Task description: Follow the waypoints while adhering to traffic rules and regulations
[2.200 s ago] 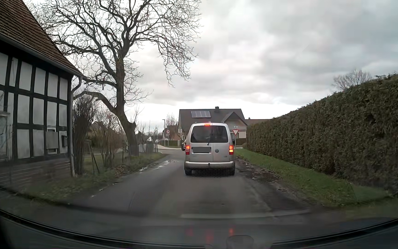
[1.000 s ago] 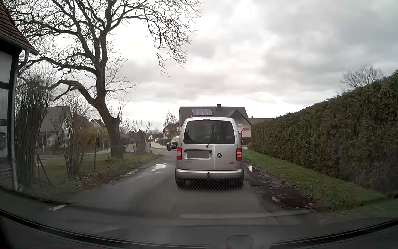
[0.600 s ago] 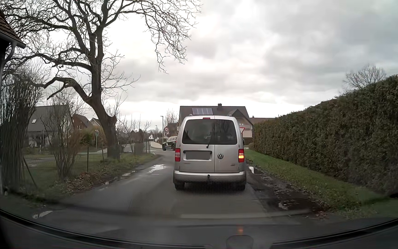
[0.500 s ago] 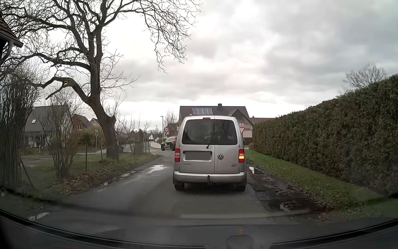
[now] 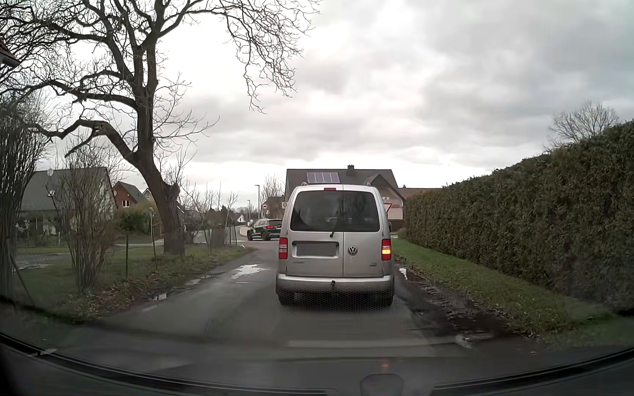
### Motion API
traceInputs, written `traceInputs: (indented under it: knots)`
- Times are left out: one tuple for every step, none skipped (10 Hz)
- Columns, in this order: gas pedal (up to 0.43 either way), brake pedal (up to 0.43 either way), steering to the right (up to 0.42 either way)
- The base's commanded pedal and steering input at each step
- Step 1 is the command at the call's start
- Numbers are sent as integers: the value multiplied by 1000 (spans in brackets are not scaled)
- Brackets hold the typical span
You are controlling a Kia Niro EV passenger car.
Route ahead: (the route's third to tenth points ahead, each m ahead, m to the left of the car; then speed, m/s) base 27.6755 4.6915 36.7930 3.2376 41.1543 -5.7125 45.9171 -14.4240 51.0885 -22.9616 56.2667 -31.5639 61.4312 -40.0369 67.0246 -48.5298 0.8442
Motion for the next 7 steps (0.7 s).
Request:
traceInputs:
  knots:
    - [0, 0, -8]
    - [0, 0, -8]
    - [0, 0, -8]
    - [87, 0, -8]
    - [87, 0, -7]
    - [87, 0, -5]
    - [87, 0, -4]
